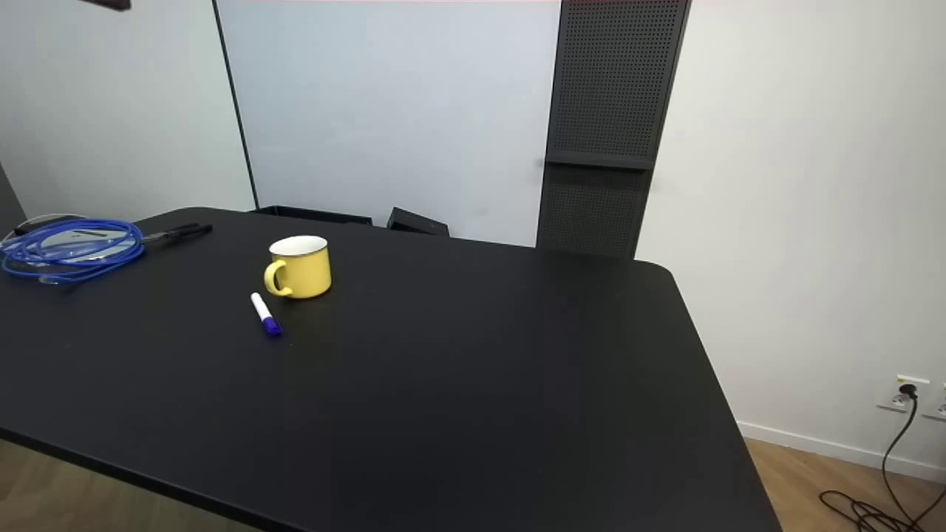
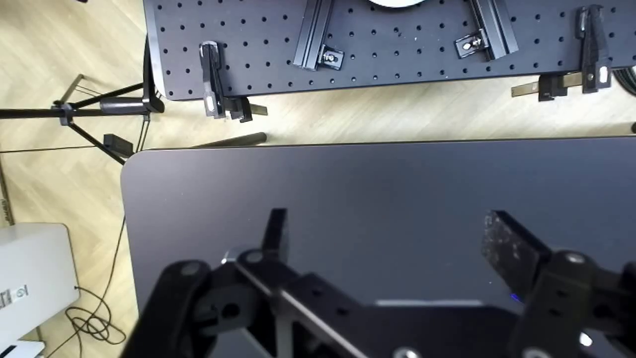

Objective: Place the blue marker in the yellow mug

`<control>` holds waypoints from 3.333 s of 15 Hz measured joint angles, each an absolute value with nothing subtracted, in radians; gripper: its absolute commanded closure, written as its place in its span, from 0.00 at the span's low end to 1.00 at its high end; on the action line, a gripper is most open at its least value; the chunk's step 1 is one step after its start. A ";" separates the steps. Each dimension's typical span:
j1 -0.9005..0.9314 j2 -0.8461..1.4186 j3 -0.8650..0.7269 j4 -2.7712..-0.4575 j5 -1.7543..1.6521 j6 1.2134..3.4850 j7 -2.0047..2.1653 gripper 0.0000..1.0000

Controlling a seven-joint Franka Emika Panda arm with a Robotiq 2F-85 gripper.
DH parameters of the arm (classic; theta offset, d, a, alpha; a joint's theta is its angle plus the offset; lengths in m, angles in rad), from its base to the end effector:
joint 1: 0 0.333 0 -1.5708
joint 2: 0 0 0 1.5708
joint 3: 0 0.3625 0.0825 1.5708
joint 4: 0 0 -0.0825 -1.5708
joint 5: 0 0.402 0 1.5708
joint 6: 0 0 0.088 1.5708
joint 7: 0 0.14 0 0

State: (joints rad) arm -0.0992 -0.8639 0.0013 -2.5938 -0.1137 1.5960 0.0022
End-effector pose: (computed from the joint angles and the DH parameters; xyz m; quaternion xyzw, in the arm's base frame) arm 0.2538 -0.0406 0.4993 0.9951 -0.0449 -0.0695 0.0538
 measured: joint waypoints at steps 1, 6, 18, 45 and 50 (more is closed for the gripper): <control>-0.098 -0.863 0.001 -2.594 -0.115 1.600 0.002 0.00; -0.082 -0.810 -0.005 -2.590 -0.152 1.717 -0.056 0.00; 0.132 -0.347 0.024 -2.396 -0.180 1.992 -0.394 0.00; 0.182 0.140 0.137 -2.381 -0.044 2.564 -0.501 0.00; 0.167 0.233 0.139 -2.351 -0.142 2.578 -0.502 0.00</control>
